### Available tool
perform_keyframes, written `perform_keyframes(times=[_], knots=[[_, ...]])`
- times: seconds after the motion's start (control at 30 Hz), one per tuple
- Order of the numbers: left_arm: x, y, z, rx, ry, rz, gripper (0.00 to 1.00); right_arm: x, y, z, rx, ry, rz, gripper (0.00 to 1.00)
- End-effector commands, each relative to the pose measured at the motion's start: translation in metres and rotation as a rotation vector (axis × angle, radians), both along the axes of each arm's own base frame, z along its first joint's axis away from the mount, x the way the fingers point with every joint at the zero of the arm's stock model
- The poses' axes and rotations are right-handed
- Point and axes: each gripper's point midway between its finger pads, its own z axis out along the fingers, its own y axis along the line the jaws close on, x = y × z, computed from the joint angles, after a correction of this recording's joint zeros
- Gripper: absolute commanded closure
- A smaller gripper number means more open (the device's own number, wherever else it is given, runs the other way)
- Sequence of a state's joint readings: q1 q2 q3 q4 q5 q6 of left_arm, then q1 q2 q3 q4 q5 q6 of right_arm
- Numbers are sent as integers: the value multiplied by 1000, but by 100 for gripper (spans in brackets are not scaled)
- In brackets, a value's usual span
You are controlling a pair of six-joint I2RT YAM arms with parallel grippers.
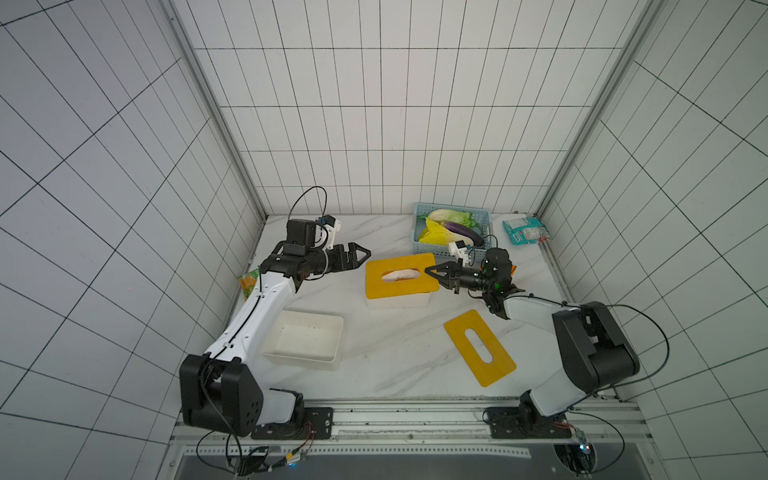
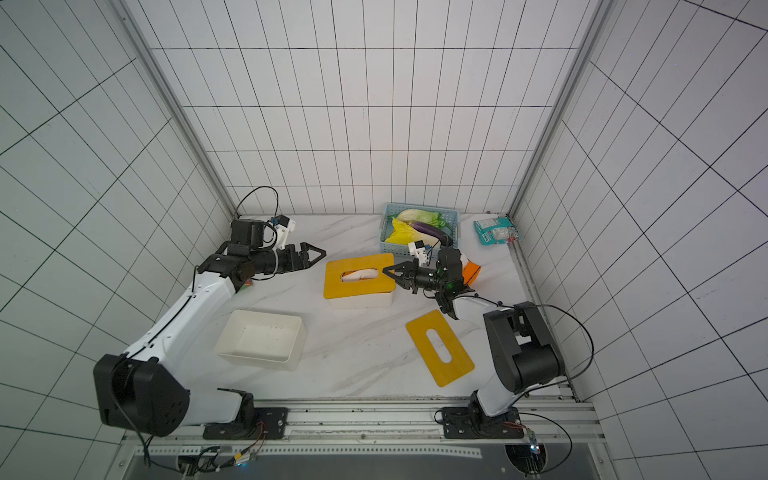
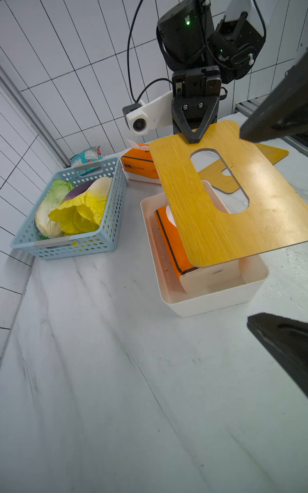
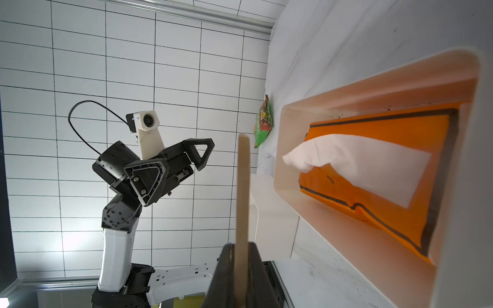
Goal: Put the tissue paper into the tissue box
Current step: Close the box lid on the tissue box.
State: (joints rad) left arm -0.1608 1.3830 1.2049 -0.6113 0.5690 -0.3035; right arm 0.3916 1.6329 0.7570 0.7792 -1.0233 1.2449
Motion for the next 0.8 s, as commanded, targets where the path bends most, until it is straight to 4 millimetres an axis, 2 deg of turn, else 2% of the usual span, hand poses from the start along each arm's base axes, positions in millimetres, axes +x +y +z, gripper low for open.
perform_keyframes(times=[0.0,0.17,0.4,0.77], knots=[[8,3,-8,55,3,-3,2,19,1,9,17,-67,-16,100],[7,0,-25,67,39,-23,2,35,4,-3,23,-50,-15,100],[6,-5,-38,56,75,-47,2,50,7,-13,33,-30,-12,100],[6,-11,-53,54,122,-65,2,51,8,-32,13,-13,-5,100]])
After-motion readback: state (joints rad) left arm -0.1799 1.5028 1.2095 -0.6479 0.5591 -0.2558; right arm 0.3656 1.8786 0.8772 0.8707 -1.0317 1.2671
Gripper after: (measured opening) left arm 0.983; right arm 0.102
